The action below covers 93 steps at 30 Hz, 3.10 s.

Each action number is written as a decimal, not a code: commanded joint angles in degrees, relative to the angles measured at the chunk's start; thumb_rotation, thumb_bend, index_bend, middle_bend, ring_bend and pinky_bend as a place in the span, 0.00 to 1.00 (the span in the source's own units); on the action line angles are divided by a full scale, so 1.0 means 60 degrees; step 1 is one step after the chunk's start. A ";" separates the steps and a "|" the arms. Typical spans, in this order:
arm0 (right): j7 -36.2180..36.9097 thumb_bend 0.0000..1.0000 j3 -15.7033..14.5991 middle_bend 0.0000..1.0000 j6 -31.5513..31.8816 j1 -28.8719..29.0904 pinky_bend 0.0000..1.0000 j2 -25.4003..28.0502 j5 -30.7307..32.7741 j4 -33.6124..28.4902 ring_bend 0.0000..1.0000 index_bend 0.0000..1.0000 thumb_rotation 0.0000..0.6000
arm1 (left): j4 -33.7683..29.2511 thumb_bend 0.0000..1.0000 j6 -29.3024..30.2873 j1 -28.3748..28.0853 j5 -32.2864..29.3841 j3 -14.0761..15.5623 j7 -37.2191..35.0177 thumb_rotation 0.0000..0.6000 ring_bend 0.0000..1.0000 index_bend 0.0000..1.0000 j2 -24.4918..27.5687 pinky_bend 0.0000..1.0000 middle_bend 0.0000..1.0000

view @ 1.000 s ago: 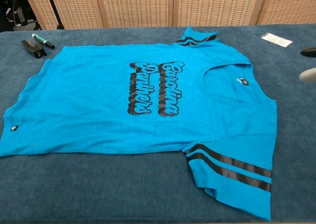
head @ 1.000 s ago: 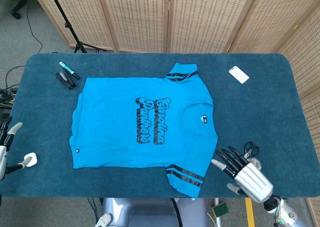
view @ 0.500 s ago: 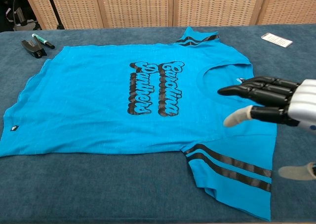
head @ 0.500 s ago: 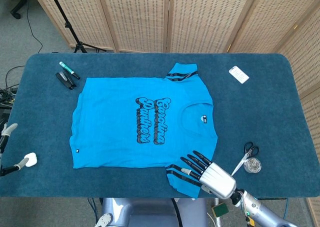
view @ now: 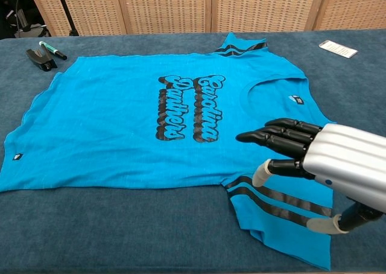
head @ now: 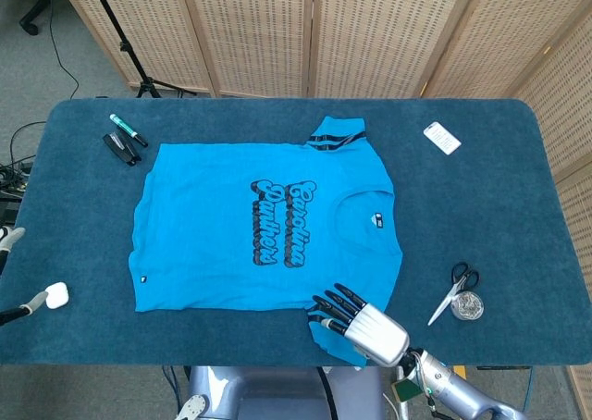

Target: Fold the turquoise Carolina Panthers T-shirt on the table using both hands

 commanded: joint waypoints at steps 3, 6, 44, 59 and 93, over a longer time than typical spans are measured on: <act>-0.0082 0.00 -0.0114 0.00 -0.0036 0.0001 0.01 -0.0158 0.0142 0.0240 0.00 0.32 1.00 | -0.0010 0.00 0.0019 0.0015 0.0013 -0.0003 -0.0043 1.00 0.00 0.00 0.0015 0.00 0.00; -0.0070 0.00 -0.0138 0.00 -0.0005 0.0008 0.01 -0.0289 0.0219 0.0406 0.00 0.32 1.00 | -0.0014 0.00 -0.0003 0.0015 0.0017 0.0007 -0.0031 1.00 0.00 0.00 0.0018 0.00 0.00; 0.0004 0.36 -0.0070 0.04 0.0502 0.0188 0.01 -0.1384 0.1200 0.1999 0.00 0.41 1.00 | -0.0055 0.00 -0.0182 -0.0014 -0.0026 0.0021 0.0331 1.00 0.00 0.00 -0.0101 0.00 0.00; 0.0000 0.48 -0.0144 0.05 0.0562 0.0275 0.01 -0.1400 0.1311 0.1960 0.00 0.56 1.00 | -0.0060 0.00 -0.0201 -0.0017 -0.0023 0.0020 0.0321 1.00 0.00 0.00 -0.0094 0.00 0.00; 0.1713 0.52 -0.0478 0.06 0.1719 0.0401 0.01 -0.0876 0.0740 0.1739 0.00 0.62 1.00 | 0.7207 0.00 0.0541 -0.1058 0.2948 0.1586 -0.4478 1.00 0.00 0.29 -0.4148 0.00 0.00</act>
